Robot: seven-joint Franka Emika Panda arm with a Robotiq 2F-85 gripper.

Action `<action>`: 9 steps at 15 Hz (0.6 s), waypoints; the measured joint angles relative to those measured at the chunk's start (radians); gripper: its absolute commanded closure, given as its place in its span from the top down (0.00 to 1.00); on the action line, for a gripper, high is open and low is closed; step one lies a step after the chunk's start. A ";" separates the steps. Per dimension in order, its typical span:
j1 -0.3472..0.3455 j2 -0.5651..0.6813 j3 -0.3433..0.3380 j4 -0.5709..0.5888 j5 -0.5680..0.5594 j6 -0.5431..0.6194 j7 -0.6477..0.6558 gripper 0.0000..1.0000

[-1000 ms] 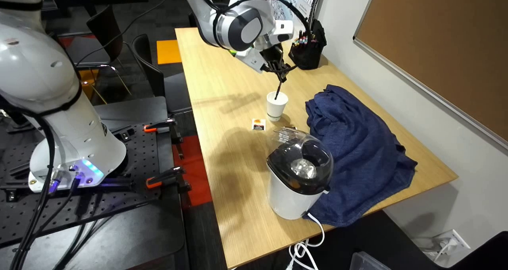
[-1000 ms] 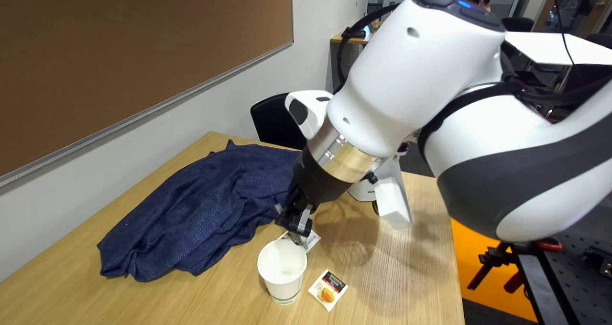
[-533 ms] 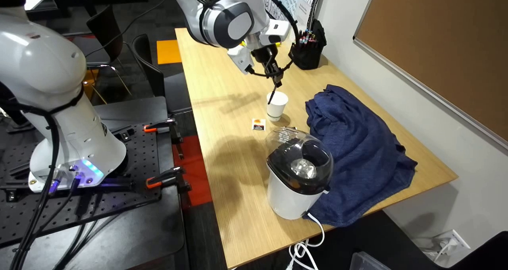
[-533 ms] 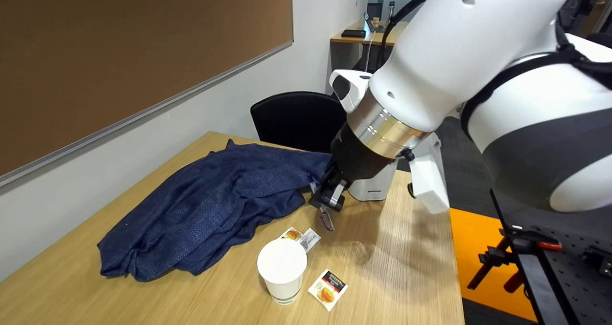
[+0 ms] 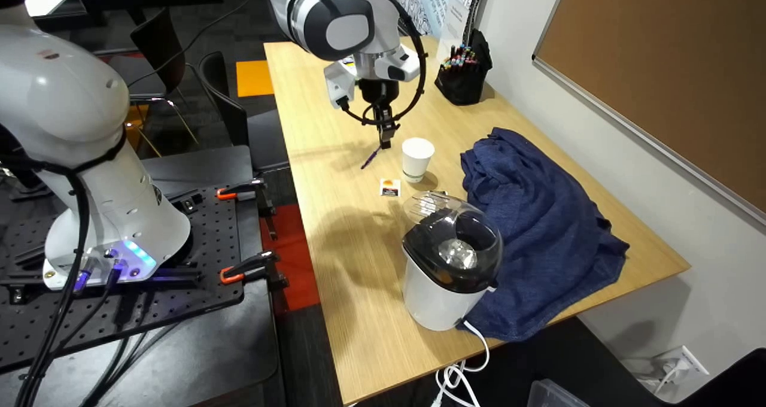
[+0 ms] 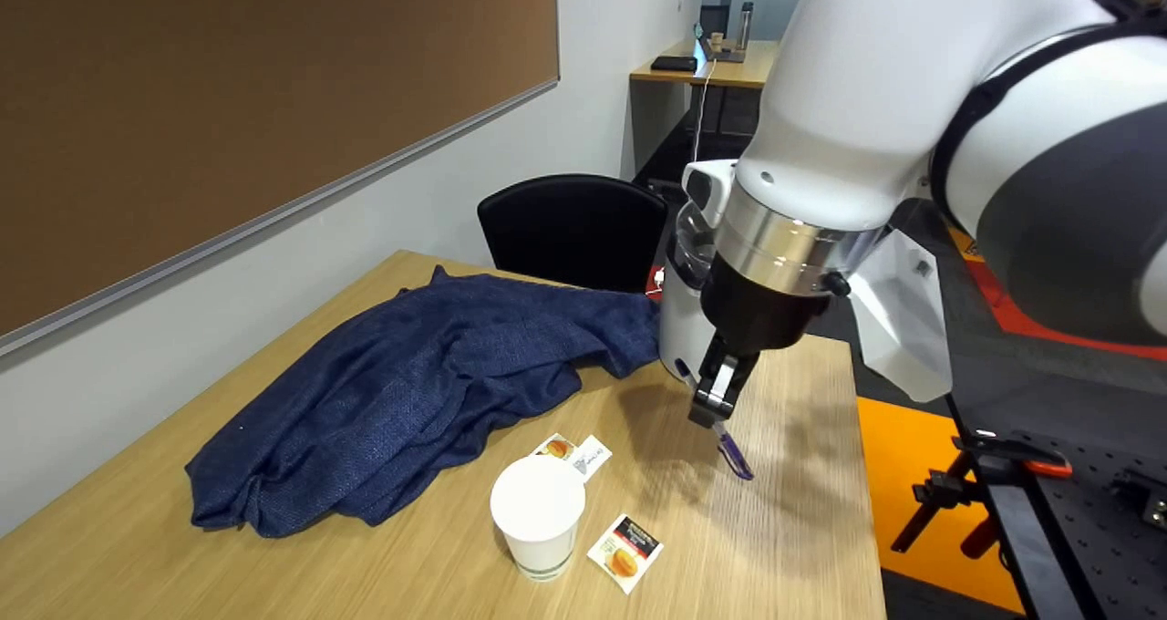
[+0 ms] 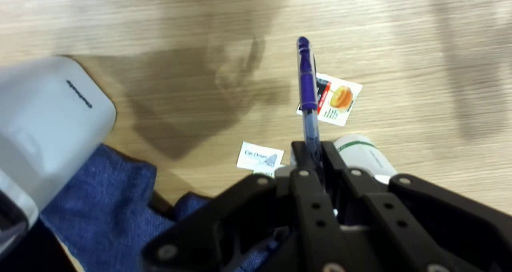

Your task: Remove the pen from the cup and put it on the table

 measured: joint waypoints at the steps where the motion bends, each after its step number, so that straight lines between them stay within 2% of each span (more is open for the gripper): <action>1: -0.077 -0.012 0.079 0.000 0.039 -0.034 -0.001 0.03; 5: -0.382 -0.011 0.387 0.015 0.318 -0.141 -0.103 0.03; 7: -0.493 0.024 0.487 0.041 0.444 -0.179 -0.159 0.03; 9: -0.572 0.084 0.549 0.079 0.502 -0.208 -0.162 0.03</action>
